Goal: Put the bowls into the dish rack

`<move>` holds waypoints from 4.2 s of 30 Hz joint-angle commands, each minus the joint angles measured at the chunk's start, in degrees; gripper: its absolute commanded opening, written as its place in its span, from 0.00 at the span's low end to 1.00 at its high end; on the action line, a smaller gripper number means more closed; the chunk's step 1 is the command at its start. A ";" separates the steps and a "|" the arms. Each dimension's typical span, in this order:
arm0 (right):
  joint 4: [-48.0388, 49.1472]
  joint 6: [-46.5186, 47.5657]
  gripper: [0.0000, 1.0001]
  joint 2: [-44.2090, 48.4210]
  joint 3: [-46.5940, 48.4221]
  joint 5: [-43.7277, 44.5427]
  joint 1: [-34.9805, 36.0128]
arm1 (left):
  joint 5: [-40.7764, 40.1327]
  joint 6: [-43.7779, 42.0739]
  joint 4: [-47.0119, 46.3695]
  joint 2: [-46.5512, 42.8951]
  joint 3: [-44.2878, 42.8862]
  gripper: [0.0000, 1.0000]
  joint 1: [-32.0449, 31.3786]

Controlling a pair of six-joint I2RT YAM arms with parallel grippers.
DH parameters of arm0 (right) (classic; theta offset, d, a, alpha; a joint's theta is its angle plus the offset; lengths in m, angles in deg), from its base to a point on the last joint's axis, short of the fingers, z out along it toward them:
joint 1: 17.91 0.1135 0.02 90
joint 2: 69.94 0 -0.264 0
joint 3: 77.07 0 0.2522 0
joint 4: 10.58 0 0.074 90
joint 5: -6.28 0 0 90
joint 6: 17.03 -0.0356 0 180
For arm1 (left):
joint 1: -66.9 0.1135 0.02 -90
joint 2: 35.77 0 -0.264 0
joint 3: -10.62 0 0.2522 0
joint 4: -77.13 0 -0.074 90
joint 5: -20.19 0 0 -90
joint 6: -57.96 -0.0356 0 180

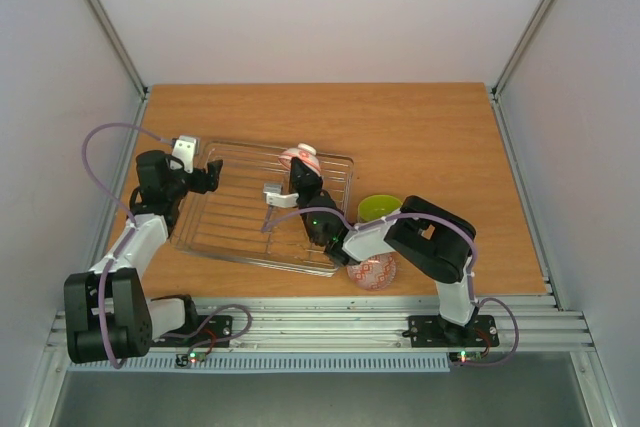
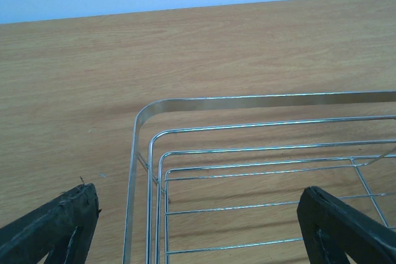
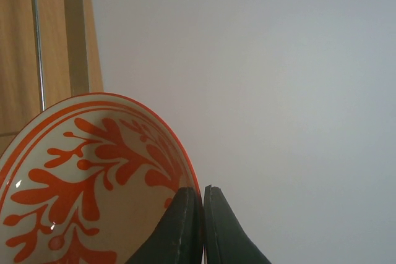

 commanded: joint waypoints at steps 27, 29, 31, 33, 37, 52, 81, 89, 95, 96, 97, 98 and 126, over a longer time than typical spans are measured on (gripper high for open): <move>8.92 -1.93 0.74 1.30 -1.72 7.78 0.83 | -0.09 0.41 -1.51 0.93 -0.23 0.88 1.17; 8.80 -2.22 0.78 2.77 -2.10 8.04 1.33 | -0.22 0.30 -1.44 1.01 -0.21 0.89 1.19; 8.73 -2.02 0.82 4.16 -2.37 8.49 1.89 | -0.31 0.28 -1.51 1.23 -0.23 0.89 1.23; 8.62 -1.59 0.84 5.43 -2.64 9.12 2.34 | -0.30 0.28 -1.41 1.26 -0.27 0.89 1.19; 6.37 -2.65 0.85 8.77 -3.43 10.72 3.39 | -0.11 0.42 -1.35 1.21 -0.37 0.89 1.18; 0.49 -8.86 0.85 6.36 -4.49 11.93 4.34 | -0.45 0.10 -1.36 1.48 -0.30 0.89 1.23; -43.74 -40.40 0.91 18.09 -2.60 5.45 6.88 | -0.45 0.01 -1.90 2.69 -0.36 0.88 1.28; -63.63 -48.94 0.91 24.28 2.51 -1.11 6.91 | -0.31 0.10 -1.83 2.34 -0.40 0.89 1.26; -75.49 -55.96 0.90 25.91 7.66 -4.56 6.91 | -0.26 0.18 -1.89 2.22 -0.41 0.88 1.37; -76.00 -56.74 0.90 26.32 8.41 -3.97 6.88 | -0.19 0.23 -1.88 2.20 -0.39 0.89 1.35; -76.96 -58.29 0.89 26.74 9.25 -3.25 6.80 | -0.11 0.27 -1.89 2.28 -0.39 0.89 1.37; -78.96 -60.88 0.90 27.17 10.79 -2.35 6.35 | 0.03 0.27 -1.88 2.29 -0.41 0.89 1.43; -133.20 -137.14 0.44 36.77 10.98 -9.51 -11.27 | 2.36 1.44 -1.58 3.36 -0.72 0.89 1.37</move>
